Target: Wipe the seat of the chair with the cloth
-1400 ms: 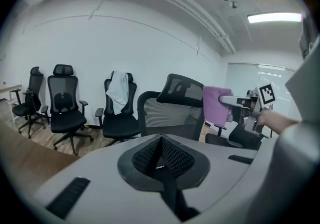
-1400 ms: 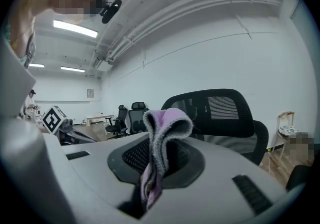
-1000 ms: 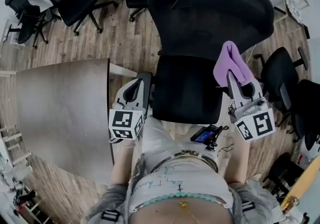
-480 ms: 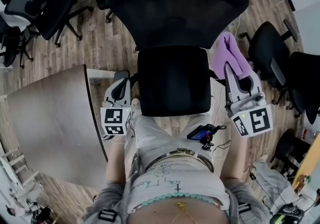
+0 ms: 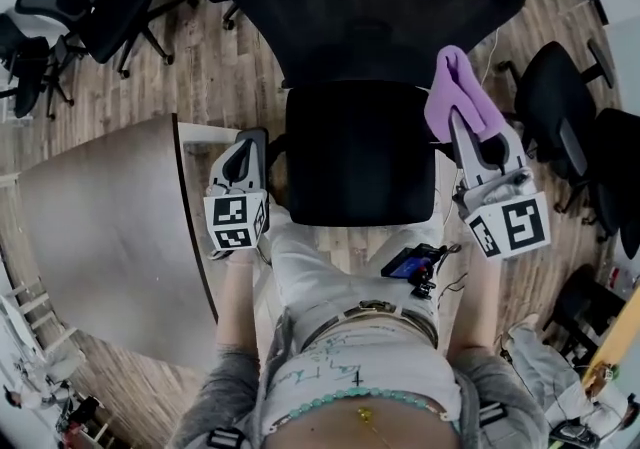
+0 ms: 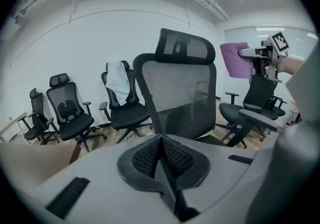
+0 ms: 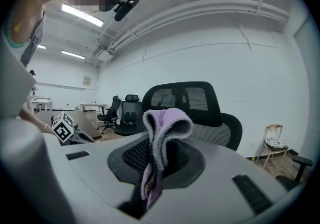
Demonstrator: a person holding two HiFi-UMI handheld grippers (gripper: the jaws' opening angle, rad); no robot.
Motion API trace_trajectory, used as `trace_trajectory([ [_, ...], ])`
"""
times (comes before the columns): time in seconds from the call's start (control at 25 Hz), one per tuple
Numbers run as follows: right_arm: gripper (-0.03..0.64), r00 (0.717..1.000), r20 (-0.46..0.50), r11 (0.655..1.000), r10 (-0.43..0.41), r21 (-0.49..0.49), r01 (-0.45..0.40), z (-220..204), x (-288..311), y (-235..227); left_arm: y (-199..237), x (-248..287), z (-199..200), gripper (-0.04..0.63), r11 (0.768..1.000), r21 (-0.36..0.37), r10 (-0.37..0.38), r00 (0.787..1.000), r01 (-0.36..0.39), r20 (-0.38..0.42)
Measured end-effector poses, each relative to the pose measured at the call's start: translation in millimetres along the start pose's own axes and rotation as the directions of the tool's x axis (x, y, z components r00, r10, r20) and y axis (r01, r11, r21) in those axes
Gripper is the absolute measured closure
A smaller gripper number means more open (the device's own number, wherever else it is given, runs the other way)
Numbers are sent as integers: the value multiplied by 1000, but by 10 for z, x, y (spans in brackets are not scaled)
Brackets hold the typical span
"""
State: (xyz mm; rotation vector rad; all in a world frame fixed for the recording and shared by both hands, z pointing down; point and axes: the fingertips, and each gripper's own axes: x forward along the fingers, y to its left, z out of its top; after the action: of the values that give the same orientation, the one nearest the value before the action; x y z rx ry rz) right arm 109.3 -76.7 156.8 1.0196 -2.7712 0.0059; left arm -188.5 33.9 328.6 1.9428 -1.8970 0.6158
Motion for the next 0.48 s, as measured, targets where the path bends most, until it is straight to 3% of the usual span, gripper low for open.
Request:
trace_trajectory([
  [0.48, 569, 996, -74, 999, 44, 16, -43, -539, 345, 78, 117, 487, -483, 588, 999, 21, 51, 993, -49, -105],
])
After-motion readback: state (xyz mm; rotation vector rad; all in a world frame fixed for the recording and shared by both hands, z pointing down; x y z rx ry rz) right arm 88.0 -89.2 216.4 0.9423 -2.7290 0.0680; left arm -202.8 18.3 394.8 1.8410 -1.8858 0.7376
